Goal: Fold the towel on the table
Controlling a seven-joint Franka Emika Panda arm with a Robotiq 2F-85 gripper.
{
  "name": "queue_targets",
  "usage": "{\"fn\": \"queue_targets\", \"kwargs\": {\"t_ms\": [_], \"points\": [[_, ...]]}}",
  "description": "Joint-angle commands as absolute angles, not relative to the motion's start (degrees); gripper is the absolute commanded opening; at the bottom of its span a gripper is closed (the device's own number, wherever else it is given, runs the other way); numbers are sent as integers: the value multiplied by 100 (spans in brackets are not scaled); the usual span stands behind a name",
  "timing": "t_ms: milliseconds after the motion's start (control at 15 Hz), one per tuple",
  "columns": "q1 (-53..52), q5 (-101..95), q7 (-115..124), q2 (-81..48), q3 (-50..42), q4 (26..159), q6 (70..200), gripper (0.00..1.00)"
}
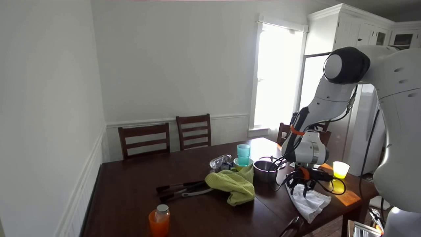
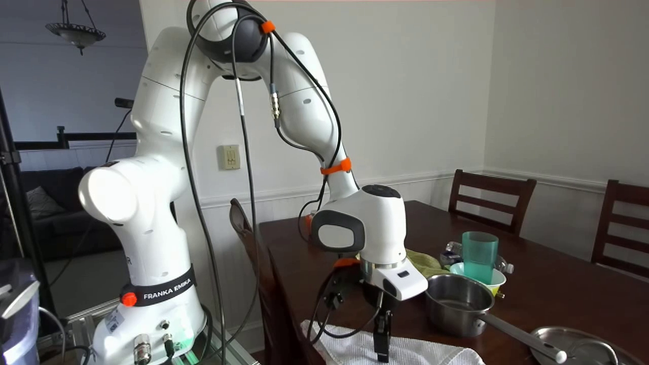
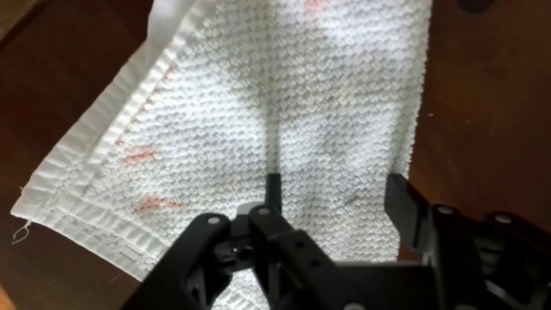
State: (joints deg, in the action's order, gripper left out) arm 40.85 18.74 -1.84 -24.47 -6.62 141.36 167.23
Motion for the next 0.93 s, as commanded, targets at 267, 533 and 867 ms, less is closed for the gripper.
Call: {"fn": "queue_targets", "kwargs": {"t_ms": [267,533,867], "points": [[3489,1521,83,-1619,-1470,14353,16339,100],[2815,786,608,-1102,-2424,14365,15917,100],[2320,-564,1652,-399,-3177,14194,15008,100]]}}
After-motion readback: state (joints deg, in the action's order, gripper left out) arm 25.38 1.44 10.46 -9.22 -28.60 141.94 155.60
